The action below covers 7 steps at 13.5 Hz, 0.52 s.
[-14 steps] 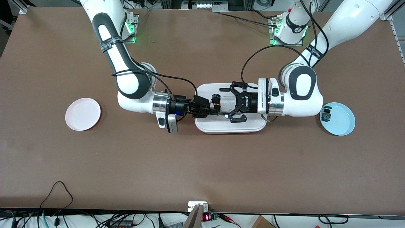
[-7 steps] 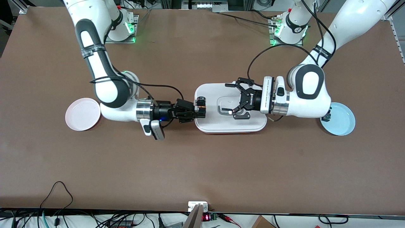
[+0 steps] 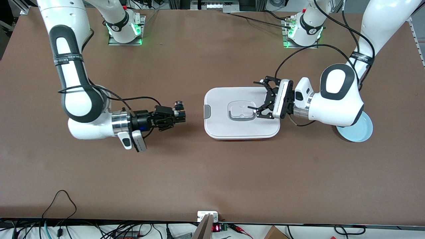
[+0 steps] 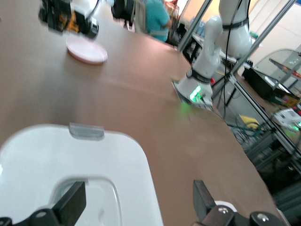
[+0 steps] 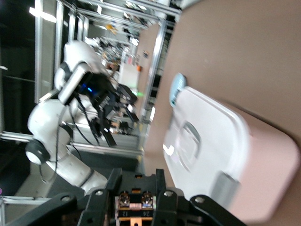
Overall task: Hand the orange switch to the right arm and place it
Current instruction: 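Pull the switch away with the right gripper while the left gripper withdraws, then lower the switch onto the white plate with the right gripper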
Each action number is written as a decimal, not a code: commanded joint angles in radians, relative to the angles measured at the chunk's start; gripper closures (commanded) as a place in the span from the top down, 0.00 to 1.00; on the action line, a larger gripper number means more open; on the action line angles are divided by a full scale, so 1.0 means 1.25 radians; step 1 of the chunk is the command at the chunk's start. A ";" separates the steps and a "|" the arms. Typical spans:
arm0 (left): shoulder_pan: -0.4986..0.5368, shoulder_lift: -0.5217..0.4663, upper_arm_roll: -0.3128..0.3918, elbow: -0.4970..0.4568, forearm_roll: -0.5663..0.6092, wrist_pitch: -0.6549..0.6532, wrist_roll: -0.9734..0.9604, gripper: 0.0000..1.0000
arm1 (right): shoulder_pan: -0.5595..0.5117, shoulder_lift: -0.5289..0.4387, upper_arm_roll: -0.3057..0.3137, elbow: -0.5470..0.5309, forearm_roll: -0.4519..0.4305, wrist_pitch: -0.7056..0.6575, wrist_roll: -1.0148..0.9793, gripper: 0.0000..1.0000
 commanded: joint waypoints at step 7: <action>0.005 -0.026 -0.002 0.263 0.386 -0.396 -0.618 1.00 | -0.202 -0.021 0.005 0.152 -0.697 -0.170 0.056 0.00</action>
